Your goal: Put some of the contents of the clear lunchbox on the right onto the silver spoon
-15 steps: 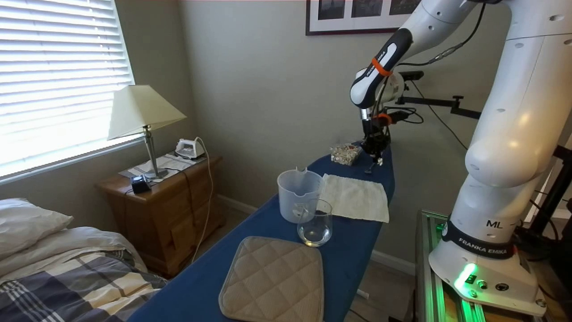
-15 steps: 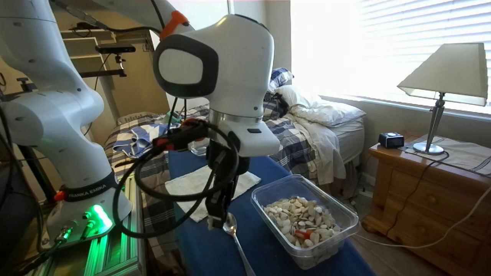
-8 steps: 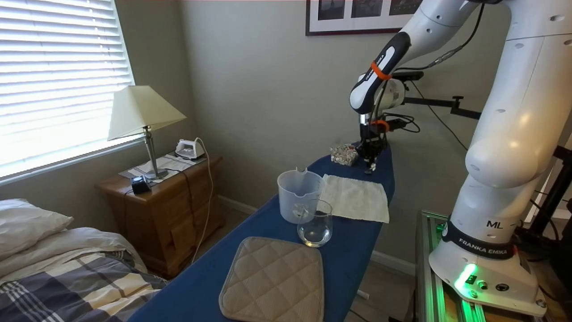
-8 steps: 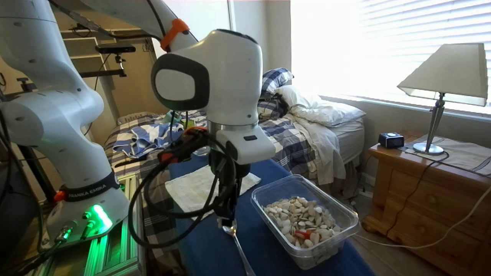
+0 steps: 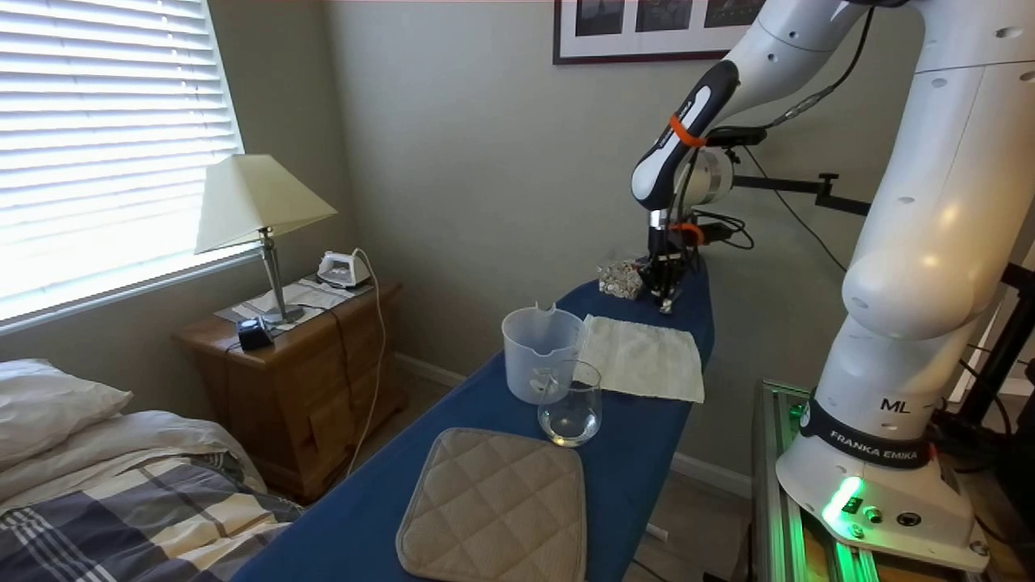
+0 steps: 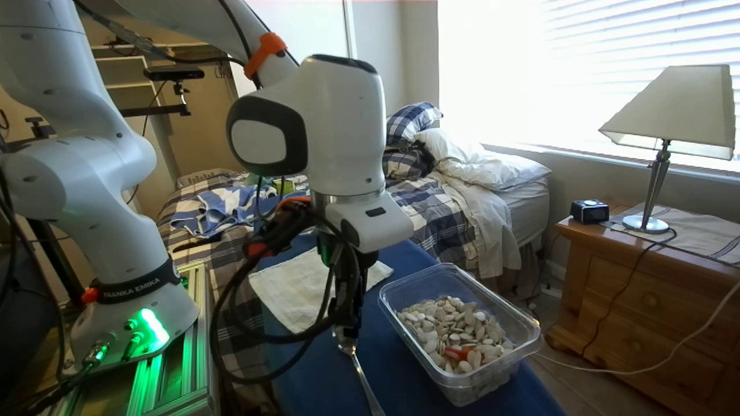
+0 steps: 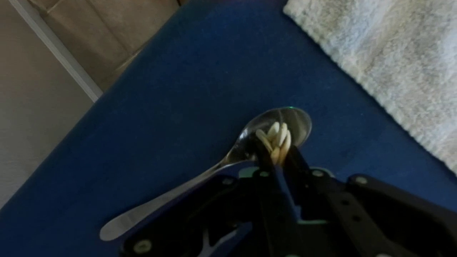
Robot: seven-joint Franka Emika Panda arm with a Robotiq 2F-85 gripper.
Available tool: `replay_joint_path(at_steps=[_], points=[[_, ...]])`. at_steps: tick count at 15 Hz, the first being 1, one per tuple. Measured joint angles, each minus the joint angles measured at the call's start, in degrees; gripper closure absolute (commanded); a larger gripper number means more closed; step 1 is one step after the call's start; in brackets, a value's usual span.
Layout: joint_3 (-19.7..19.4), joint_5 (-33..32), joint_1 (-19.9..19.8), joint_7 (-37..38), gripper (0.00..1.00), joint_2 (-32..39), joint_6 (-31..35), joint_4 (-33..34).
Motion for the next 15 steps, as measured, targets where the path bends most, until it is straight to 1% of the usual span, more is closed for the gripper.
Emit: replay_joint_path(at_steps=[5,6,7,8,9,10,11,13,14,15], points=[[0.1,0.87,0.0,-1.31,0.95,0.11,1.03,-0.23],[0.1,0.87,0.0,-1.32,0.94,0.14,1.12,-0.33],[0.1,0.87,0.0,-1.35,0.84,0.18,1.2,-0.46],[0.1,0.87,0.0,-1.37,0.59,0.23,1.29,-0.57],[0.1,0.87,0.0,-1.38,0.59,0.27,1.48,-0.68],[0.09,0.87,-0.01,-1.39,0.54,0.28,1.6,-0.77],[0.09,0.87,-0.01,-1.39,0.82,0.28,1.7,-0.85],[0.1,0.87,-0.01,-1.47,0.79,0.28,2.04,-1.08],[0.1,0.87,-0.01,-1.51,0.83,0.28,2.23,-1.15],[0.09,0.87,-0.01,-1.53,0.83,0.28,2.31,-1.16]])
